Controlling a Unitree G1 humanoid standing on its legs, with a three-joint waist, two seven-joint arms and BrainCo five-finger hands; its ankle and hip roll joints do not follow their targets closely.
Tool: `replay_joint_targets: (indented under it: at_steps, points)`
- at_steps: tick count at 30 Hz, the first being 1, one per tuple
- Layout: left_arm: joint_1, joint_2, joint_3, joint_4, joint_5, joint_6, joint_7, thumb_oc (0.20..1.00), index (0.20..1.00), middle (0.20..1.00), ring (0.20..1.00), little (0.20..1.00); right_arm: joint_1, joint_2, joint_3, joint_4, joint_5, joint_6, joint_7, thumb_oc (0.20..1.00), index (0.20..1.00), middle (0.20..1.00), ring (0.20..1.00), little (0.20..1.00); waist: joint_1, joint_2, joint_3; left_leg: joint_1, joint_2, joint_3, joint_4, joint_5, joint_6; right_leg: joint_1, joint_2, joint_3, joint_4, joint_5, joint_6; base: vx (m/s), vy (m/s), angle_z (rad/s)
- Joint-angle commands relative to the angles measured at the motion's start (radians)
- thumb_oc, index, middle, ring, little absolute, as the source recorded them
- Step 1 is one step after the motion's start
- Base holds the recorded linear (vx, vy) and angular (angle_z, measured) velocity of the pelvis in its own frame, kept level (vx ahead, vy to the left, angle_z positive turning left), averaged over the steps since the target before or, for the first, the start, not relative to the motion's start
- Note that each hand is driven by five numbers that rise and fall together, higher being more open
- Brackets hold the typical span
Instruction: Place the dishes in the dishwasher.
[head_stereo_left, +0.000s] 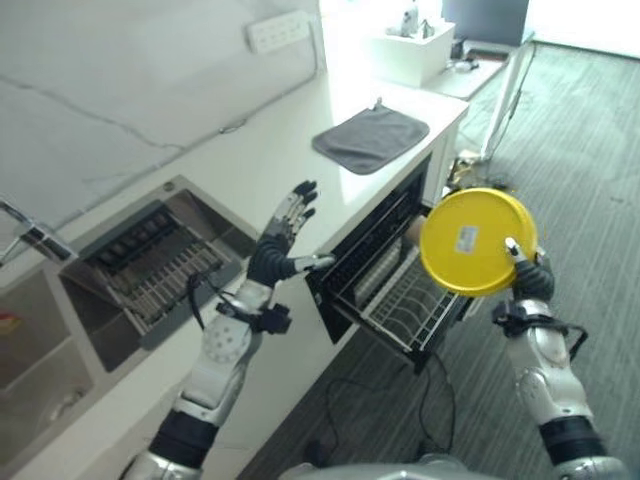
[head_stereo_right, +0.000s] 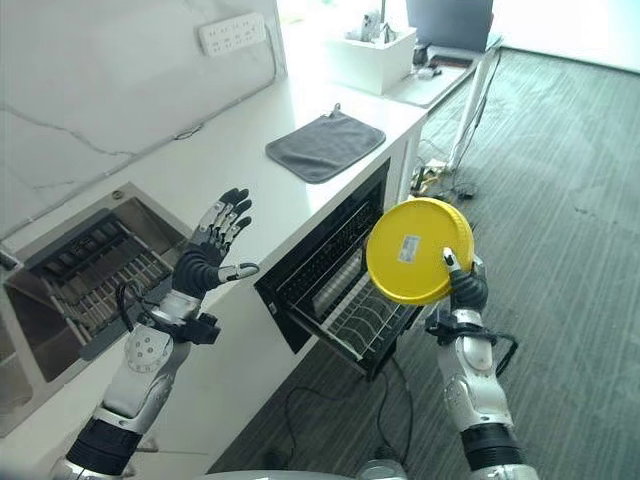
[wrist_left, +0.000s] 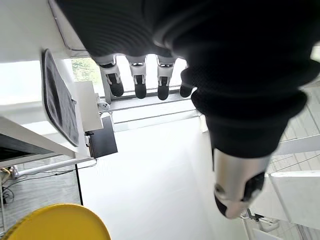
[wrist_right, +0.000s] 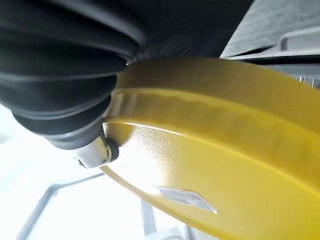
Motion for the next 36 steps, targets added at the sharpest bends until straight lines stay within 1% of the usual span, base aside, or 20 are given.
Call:
replay_joint_targets:
  at_steps: [1,6,8,12,15,17,18,19,21,22,24,25,27,28,29,31,32,33,34,36]
  points:
    - [-0.112,0.036,-0.005,0.007,0.025,-0.057,0.019,1.0,1.0,1.0,1.0,1.0,-0.173,0.012,-0.044,-0.063,-0.04,-0.028,0.047,0.2,0.2,0.2,0.2,0.2,0.027,-0.047,0.054,0.048,0.001,-0.101,0.09,-0.168,-0.029,-0.087,-0.035,-0.057,0.131,-0.01,0.009,-0.08,0.072,0.04]
    - [-0.17,0.031,-0.048,0.039,0.019,-0.078,0.052,1.0,1.0,1.0,1.0,1.0,-0.338,-0.026,0.019,0.104,-0.09,-0.008,0.023,0.2,0.2,0.2,0.2,0.2,0.045,-0.013,0.109,0.018,-0.02,-0.124,0.119,-0.175,-0.024,-0.121,-0.06,-0.057,0.167,-0.013,0.009,-0.03,0.123,0.02]
    - [-0.183,0.031,-0.058,0.043,0.019,-0.079,0.058,1.0,1.0,1.0,1.0,1.0,-0.388,-0.04,0.025,0.147,-0.099,-0.008,0.027,0.2,0.2,0.2,0.2,0.2,0.052,-0.006,0.122,0.01,-0.025,-0.131,0.129,-0.177,-0.023,-0.126,-0.066,-0.059,0.173,-0.014,0.008,-0.01,0.094,0.03]
    - [-0.22,0.041,-0.081,0.062,0.009,-0.107,0.067,1.0,1.0,1.0,1.0,1.0,-0.527,-0.086,0.043,0.233,-0.123,0.011,0.024,0.2,0.2,0.2,0.2,0.2,0.072,0.014,0.161,-0.024,-0.039,-0.146,0.146,-0.179,-0.021,-0.158,-0.081,-0.064,0.193,-0.016,0.009,-0.05,0.105,0.04]
    - [-0.265,0.058,-0.096,0.075,0.0,-0.142,0.079,1.0,1.0,1.0,1.0,1.0,-0.657,-0.14,0.085,0.305,-0.218,0.01,0.033,0.2,0.2,0.2,0.2,0.2,0.087,0.025,0.207,-0.083,-0.051,-0.161,0.178,-0.18,-0.018,-0.219,-0.095,-0.064,0.228,-0.018,0.009,-0.13,0.105,0.02]
    - [-0.284,0.062,-0.103,0.073,0.009,-0.155,0.091,1.0,1.0,1.0,1.0,1.0,-0.705,-0.162,0.113,0.34,-0.328,-0.01,-0.023,0.2,0.2,0.2,0.2,0.2,0.093,0.029,0.226,-0.11,-0.055,-0.167,0.193,-0.179,-0.017,-0.248,-0.098,-0.062,0.246,-0.019,0.007,-0.1,0.05,0.04]
    - [-0.296,0.067,-0.11,0.071,0.016,-0.166,0.103,1.0,1.0,1.0,1.0,1.0,-0.733,-0.183,0.138,0.345,-0.451,-0.043,-0.112,0.2,0.2,0.2,0.2,0.2,0.096,0.03,0.241,-0.133,-0.056,-0.169,0.2,-0.175,-0.015,-0.275,-0.099,-0.062,0.258,-0.016,0.008,-0.1,0.054,0.04]
    - [-0.306,0.066,-0.116,0.072,0.022,-0.171,0.113,1.0,1.0,1.0,1.0,1.0,-0.75,-0.19,0.151,0.347,-0.472,-0.038,-0.115,0.2,0.2,0.2,0.2,0.2,0.097,0.031,0.25,-0.147,-0.057,-0.17,0.205,-0.173,-0.014,-0.291,-0.099,-0.061,0.266,-0.015,0.008,-0.1,0.057,-0.02]
    - [-0.33,0.07,-0.121,0.07,0.038,-0.173,0.122,1.0,1.0,1.0,1.0,1.0,-0.786,-0.202,0.181,0.357,-0.524,0.007,-0.085,0.2,0.2,0.2,0.2,0.2,0.101,0.029,0.272,-0.179,-0.062,-0.177,0.218,-0.17,-0.011,-0.326,-0.1,-0.059,0.285,-0.013,0.008,-0.09,0.02,0.05]
    - [-0.337,0.075,-0.121,0.067,0.039,-0.175,0.122,1.0,1.0,1.0,1.0,1.0,-0.801,-0.21,0.195,0.366,-0.559,-0.002,-0.095,0.2,0.2,0.2,0.2,0.2,0.105,0.028,0.279,-0.19,-0.064,-0.178,0.221,-0.168,-0.01,-0.336,-0.099,-0.06,0.289,-0.012,0.008,-0.12,-0.012,0.12]
    - [-0.353,0.083,-0.122,0.066,0.044,-0.177,0.124,1.0,1.0,1.0,1.0,1.0,-0.817,-0.226,0.231,0.371,-0.654,0.009,-0.109,0.2,0.2,0.2,0.2,0.2,0.11,0.021,0.293,-0.214,-0.062,-0.182,0.227,-0.162,-0.011,-0.361,-0.099,-0.061,0.3,-0.01,0.01,-0.11,-0.053,0.15]
    - [-0.365,0.094,-0.119,0.061,0.053,-0.179,0.124,1.0,1.0,1.0,1.0,1.0,-0.826,-0.246,0.278,0.389,-0.738,0.013,-0.145,0.2,0.2,0.2,0.2,0.2,0.118,0.01,0.307,-0.241,-0.061,-0.189,0.237,-0.16,-0.009,-0.385,-0.095,-0.063,0.315,-0.01,0.01,-0.1,-0.09,0.12]
    - [-0.372,0.105,-0.11,0.061,0.059,-0.187,0.115,1.0,1.0,1.0,1.0,1.0,-0.814,-0.247,0.331,0.419,-0.855,0.012,-0.198,0.2,0.2,0.2,0.2,0.2,0.128,-0.002,0.32,-0.259,-0.059,-0.191,0.248,-0.161,-0.007,-0.399,-0.094,-0.072,0.323,-0.008,0.013,-0.08,-0.092,0.12]
    - [-0.373,0.105,-0.11,0.062,0.061,-0.188,0.116,1.0,1.0,1.0,1.0,1.0,-0.812,-0.246,0.335,0.423,-0.861,0.012,-0.202,0.2,0.2,0.2,0.2,0.2,0.128,-0.002,0.321,-0.26,-0.058,-0.191,0.248,-0.161,-0.007,-0.399,-0.094,-0.072,0.323,-0.008,0.013,-0.06,-0.079,0.11]
    - [-0.384,0.108,-0.11,0.068,0.062,-0.193,0.116,1.0,1.0,1.0,1.0,1.0,-0.798,-0.235,0.358,0.452,-0.906,0.016,-0.244,0.2,0.2,0.2,0.2,0.2,0.132,-0.005,0.325,-0.267,-0.057,-0.19,0.249,-0.16,-0.006,-0.405,-0.097,-0.077,0.324,-0.006,0.015,-0.04,-0.041,0.08]
    - [-0.392,0.11,-0.11,0.072,0.061,-0.197,0.115,1.0,1.0,1.0,1.0,1.0,-0.796,-0.229,0.373,0.474,-0.976,0.007,-0.286,0.2,0.2,0.2,0.2,0.2,0.135,-0.006,0.327,-0.27,-0.055,-0.19,0.249,-0.159,-0.006,-0.408,-0.098,-0.08,0.325,-0.004,0.016,-0.04,-0.034,0.13]
    - [-0.402,0.113,-0.11,0.078,0.059,-0.2,0.115,1.0,1.0,1.0,1.0,1.0,-0.801,-0.222,0.388,0.494,-1.072,0.017,-0.309,0.2,0.2,0.2,0.2,0.2,0.137,-0.005,0.329,-0.272,-0.055,-0.191,0.249,-0.159,-0.005,-0.409,-0.097,-0.081,0.325,-0.003,0.017,-0.07,-0.055,0.12]
    - [-0.417,0.125,-0.109,0.099,0.056,-0.228,0.101,1.0,1.0,1.0,1.0,1.0,-0.821,-0.248,0.492,0.552,-1.324,0.008,-0.403,0.2,0.2,0.2,0.2,0.2,0.148,-0.007,0.338,-0.279,-0.054,-0.194,0.253,-0.161,-0.006,-0.412,-0.102,-0.09,0.327,-0.002,0.021,-0.07,-0.053,0.06]
    - [-0.419,0.13,-0.109,0.101,0.052,-0.232,0.098,1.0,1.0,1.0,1.0,1.0,-0.829,-0.256,0.513,0.557,-1.35,0.007,-0.417,0.2,0.2,0.2,0.2,0.2,0.151,-0.008,0.337,-0.283,-0.054,-0.195,0.251,-0.155,-0.006,-0.415,-0.103,-0.093,0.322,0.004,0.021,-0.08,-0.076,0.05]
    - [-0.429,0.162,-0.114,0.113,0.028,-0.245,0.082,1.0,1.0,1.0,1.0,1.0,-0.863,-0.3,0.608,0.58,-1.484,0.022,-0.541,0.2,0.2,0.2,0.2,0.2,0.165,-0.015,0.34,-0.292,-0.051,-0.198,0.252,-0.151,-0.007,-0.417,-0.105,-0.105,0.322,0.008,0.026,-0.05,-0.093,0.06]
